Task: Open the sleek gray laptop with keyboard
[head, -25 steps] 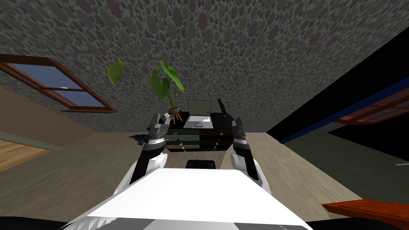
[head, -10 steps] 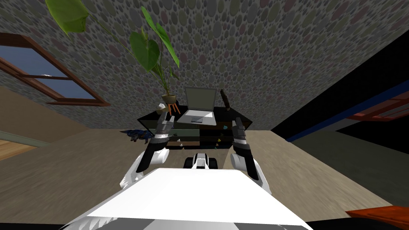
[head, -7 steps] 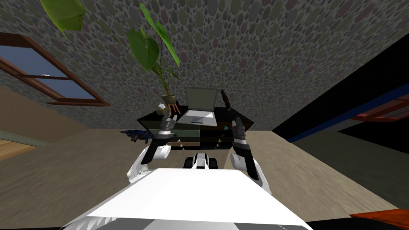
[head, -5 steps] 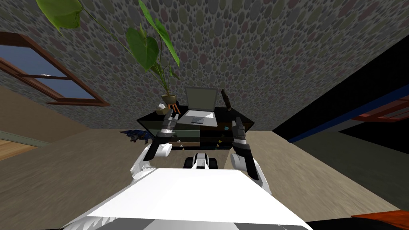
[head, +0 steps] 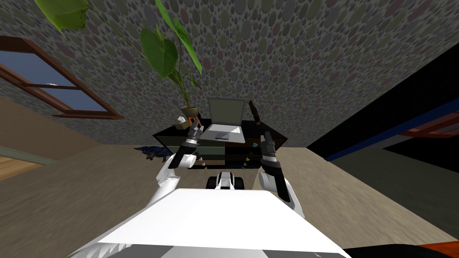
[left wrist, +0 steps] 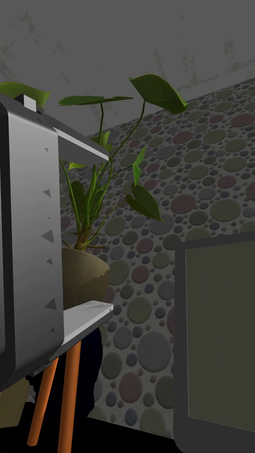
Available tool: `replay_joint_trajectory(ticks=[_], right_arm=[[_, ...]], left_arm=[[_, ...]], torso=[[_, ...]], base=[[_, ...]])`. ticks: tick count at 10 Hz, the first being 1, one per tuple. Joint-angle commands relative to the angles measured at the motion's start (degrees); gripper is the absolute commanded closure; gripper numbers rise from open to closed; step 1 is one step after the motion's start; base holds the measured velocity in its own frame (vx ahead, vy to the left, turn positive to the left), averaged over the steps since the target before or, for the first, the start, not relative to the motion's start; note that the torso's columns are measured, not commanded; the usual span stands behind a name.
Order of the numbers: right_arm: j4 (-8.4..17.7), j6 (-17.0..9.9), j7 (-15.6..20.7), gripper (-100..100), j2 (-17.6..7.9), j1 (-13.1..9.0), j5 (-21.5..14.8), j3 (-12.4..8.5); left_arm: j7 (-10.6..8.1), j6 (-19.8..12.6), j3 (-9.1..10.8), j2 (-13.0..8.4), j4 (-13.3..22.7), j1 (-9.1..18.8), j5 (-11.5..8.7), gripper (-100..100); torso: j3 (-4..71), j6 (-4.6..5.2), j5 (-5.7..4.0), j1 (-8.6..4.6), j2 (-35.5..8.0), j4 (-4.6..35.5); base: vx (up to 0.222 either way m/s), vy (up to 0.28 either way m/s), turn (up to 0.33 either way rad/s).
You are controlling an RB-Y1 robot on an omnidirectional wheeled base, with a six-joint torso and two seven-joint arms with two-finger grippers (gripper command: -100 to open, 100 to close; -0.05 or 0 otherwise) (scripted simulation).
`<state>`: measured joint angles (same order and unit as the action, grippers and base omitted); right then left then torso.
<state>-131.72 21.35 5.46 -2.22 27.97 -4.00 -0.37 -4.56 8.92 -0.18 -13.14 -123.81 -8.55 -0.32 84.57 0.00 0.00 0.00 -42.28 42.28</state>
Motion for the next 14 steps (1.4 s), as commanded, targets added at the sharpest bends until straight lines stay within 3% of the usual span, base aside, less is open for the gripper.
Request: replay_joint_trajectory(ticks=[1,6,10,11,14], right_arm=[[0.0,0.0,0.0,0,0.0,0.0,0.0,0.0],[0.0,0.0,0.0,0,0.0,0.0,0.0,0.0],[0.0,0.0,0.0,0,0.0,0.0,0.0,0.0],[0.0,0.0,0.0,0,0.0,0.0,0.0,0.0],[0.0,0.0,0.0,0,0.0,0.0,0.0,0.0]], left_arm=[[0.35,-3.8,-0.53,-0.9,1.1,3.7,-1.0,-100],[0.84,-8.9,-1.26,-2.2,3.3,9.7,-2.4,-100],[1.61,-16.5,-2.41,-4.4,7.2,17.4,-4.6,-100],[1.61,-16.7,-2.41,-4.4,7.2,18.7,-4.6,-100],[2.16,-21.7,-3.2,-6.0,10.1,23.8,-6.1,-100]], torso=[[0.0,-0.01,0.0,-0.01,0.0,0.0],[0.0,0.0,0.0,0.0,0.0,0.0],[0.0,0.0,0.0,-0.01,0.0,0.0],[0.0,0.0,-0.01,-0.03,0.0,0.0],[0.0,-0.01,0.0,0.01,0.0,0.0]], base=[[0.023,0.011,0.013],[0.026,0.012,0.007],[0.034,0.015,0.011],[0.029,0.007,0.006],[0.028,0.012,0.009]])
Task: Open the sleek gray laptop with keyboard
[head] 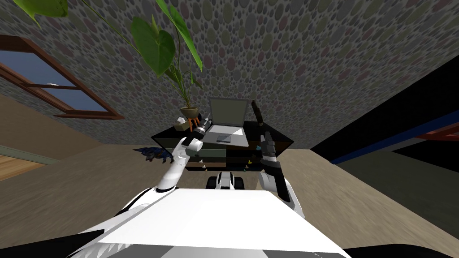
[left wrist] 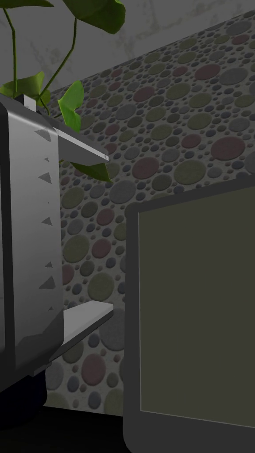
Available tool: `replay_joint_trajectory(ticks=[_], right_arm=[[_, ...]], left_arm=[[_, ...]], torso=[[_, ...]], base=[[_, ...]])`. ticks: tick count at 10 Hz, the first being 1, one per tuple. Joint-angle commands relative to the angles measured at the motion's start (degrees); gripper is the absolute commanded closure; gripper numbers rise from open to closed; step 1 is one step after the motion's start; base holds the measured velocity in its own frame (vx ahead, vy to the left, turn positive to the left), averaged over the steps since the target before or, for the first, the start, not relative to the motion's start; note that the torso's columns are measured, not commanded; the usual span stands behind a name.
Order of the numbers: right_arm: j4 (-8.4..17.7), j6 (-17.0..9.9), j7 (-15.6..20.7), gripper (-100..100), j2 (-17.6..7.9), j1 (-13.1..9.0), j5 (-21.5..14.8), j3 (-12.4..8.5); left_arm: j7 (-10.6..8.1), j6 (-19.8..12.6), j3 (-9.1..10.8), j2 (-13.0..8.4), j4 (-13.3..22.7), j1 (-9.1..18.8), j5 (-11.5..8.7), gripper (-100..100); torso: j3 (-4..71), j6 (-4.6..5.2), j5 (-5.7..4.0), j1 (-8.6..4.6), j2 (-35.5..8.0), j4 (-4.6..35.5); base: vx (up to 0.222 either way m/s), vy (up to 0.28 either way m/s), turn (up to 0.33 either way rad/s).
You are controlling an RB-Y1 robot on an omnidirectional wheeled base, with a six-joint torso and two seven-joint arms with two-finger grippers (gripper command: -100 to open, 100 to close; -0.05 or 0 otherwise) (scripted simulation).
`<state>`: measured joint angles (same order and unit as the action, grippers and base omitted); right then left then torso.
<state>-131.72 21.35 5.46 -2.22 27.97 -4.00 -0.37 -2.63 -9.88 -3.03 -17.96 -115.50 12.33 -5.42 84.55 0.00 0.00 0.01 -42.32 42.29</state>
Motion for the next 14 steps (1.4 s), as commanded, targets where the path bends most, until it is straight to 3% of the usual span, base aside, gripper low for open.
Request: replay_joint_trajectory(ticks=[1,14], right_arm=[[0.0,0.0,0.0,0,0.0,0.0,0.0,0.0],[0.0,0.0,0.0,0,0.0,0.0,0.0,0.0]], left_arm=[[0.23,-3.3,-0.35,-1.2,1.8,4.1,-1.0,-100],[2.21,-21.9,-3.09,-8.0,14.5,24.6,-6.2,-100]], torso=[[0.0,0.0,0.0,0.01,0.0,0.0],[0.0,0.0,0.0,-0.01,0.0,0.0]], base=[[0.028,0.014,0.007],[0.027,0.012,0.009]])
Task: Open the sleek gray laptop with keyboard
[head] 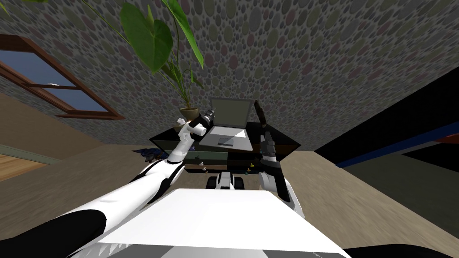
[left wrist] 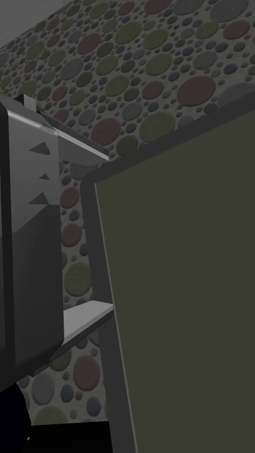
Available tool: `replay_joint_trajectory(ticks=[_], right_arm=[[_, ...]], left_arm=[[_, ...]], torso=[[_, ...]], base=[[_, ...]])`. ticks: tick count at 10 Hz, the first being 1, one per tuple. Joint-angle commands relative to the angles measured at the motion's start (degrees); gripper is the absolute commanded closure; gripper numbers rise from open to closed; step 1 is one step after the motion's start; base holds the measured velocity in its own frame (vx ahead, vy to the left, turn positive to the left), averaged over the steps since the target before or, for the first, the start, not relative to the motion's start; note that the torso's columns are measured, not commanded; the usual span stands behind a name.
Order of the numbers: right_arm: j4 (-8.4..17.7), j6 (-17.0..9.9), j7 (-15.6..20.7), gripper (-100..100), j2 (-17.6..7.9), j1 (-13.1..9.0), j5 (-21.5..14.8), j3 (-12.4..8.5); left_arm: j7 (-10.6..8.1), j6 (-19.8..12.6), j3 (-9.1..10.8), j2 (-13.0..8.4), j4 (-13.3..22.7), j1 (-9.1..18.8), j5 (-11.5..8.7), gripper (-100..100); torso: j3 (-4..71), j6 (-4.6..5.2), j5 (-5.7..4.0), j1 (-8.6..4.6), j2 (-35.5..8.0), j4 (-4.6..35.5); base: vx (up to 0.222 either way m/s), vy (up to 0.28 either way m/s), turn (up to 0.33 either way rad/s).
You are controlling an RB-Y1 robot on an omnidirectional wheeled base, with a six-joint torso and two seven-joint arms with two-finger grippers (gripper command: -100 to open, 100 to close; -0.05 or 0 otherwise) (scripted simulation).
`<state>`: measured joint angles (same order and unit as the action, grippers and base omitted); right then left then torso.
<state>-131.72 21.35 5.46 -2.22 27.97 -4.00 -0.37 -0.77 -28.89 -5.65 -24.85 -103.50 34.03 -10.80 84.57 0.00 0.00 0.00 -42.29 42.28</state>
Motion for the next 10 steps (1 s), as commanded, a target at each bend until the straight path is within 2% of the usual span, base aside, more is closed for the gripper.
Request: replay_joint_trajectory(ticks=[1,2,3,4,5,6,7,9,10], right_arm=[[0.0,0.0,0.0,0,0.0,0.0,0.0,0.0],[0.0,0.0,0.0,0,0.0,0.0,0.0,0.0],[0.0,0.0,0.0,0,0.0,0.0,0.0,0.0],[0.0,0.0,0.0,0,0.0,0.0,0.0,0.0],[0.0,0.0,0.0,0,0.0,0.0,0.0,0.0],[0.0,0.0,0.0,0,0.0,0.0,0.0,0.0],[0.0,0.0,0.0,0,0.0,0.0,0.0,0.0],[0.0,0.0,0.0,0,0.0,0.0,0.0,0.0],[0.0,0.0,0.0,0,0.0,0.0,0.0,0.0]], left_arm=[[0.34,-3.1,-0.47,-1.1,2.5,4.0,-0.9,-100],[0.62,-5.5,-0.83,-2.1,4.3,6.2,-1.6,-100],[0.62,-5.7,-0.83,-2.1,4.3,7.0,-1.6,-100],[0.88,-8.0,-1.19,-3.1,6.1,9.2,-2.3,-100],[0.88,-8.2,-1.19,-3.1,6.1,9.8,-2.3,-100],[1.13,-10.4,-1.53,-4.0,7.9,12.2,-2.9,-100],[1.13,-10.5,-1.53,-4.0,7.9,12.6,-2.9,-100],[1.6,-14.4,-2.17,-5.8,11.0,16.8,-4.1,-100],[1.6,-14.9,-2.17,-5.8,11.0,17.6,-4.1,-100]], torso=[[0.0,0.0,-0.01,-0.01,0.0,0.0],[0.0,0.0,-0.01,-0.02,0.0,0.0],[0.0,0.0,-0.01,0.0,0.0,0.0],[0.0,0.0,0.0,0.01,0.0,0.0],[0.0,0.0,0.0,0.03,0.0,0.0],[0.0,0.0,0.0,0.0,0.0,0.0],[0.0,0.0,-0.01,-0.01,0.0,0.0],[0.0,0.0,-0.01,0.0,0.0,0.0],[0.0,0.0,0.0,0.03,0.0,0.0]], base=[[0.025,0.006,0.006],[0.028,0.009,0.011],[0.023,0.011,0.005],[0.027,0.014,0.01],[0.023,0.009,0.006],[0.024,0.008,0.009],[0.022,0.009,0.005],[0.028,0.012,0.012],[0.032,0.012,0.005]])
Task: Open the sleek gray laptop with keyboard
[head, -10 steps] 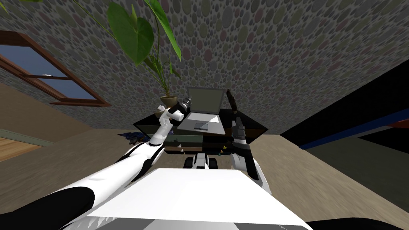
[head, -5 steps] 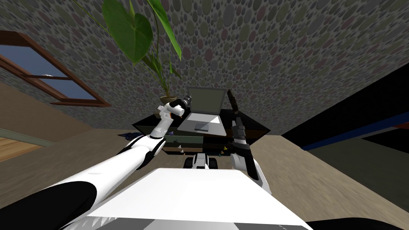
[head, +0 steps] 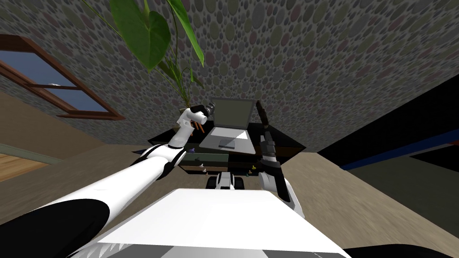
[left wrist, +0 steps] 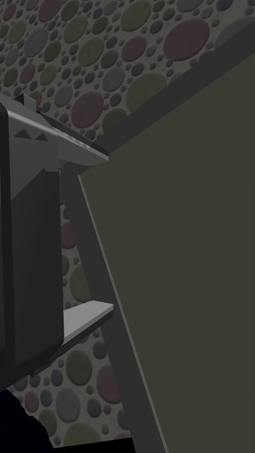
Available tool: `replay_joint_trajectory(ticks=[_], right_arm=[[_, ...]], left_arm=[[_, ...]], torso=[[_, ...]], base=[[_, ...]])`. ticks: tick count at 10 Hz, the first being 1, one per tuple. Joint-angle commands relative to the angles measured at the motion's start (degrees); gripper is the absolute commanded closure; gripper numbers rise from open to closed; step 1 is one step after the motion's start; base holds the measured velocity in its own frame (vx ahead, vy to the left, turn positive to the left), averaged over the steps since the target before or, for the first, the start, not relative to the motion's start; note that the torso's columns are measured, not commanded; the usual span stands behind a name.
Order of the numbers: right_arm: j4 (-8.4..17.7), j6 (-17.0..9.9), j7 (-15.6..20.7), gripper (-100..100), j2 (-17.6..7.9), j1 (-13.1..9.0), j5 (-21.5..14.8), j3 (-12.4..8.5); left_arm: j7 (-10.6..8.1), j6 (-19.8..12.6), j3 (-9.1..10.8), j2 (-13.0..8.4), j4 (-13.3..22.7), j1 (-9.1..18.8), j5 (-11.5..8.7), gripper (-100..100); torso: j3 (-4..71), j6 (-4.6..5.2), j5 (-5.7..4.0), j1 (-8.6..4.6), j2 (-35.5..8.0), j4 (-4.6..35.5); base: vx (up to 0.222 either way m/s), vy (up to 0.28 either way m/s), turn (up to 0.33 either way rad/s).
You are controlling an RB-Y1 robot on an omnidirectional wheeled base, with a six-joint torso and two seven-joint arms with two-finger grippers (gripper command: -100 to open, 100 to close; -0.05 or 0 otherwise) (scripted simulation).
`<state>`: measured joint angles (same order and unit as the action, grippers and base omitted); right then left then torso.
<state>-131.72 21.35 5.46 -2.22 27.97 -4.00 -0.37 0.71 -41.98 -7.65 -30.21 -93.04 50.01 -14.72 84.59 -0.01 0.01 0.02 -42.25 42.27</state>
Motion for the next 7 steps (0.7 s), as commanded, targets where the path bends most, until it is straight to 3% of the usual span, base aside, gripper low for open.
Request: replay_joint_trajectory(ticks=[1,7], right_arm=[[0.0,0.0,0.0,0,0.0,0.0,0.0,0.0],[0.0,0.0,0.0,0,0.0,0.0,0.0,0.0]], left_arm=[[0.33,-3.9,-0.46,-1.3,2.0,4.0,-0.8,-100],[1.12,-11.4,-1.55,-4.5,7.0,12.7,-2.9,-100]], torso=[[0.0,0.01,0.0,-0.02,0.0,0.0],[0.0,0.0,-0.01,-0.03,0.0,0.0]], base=[[0.028,0.015,0.008],[0.026,0.009,0.008]])
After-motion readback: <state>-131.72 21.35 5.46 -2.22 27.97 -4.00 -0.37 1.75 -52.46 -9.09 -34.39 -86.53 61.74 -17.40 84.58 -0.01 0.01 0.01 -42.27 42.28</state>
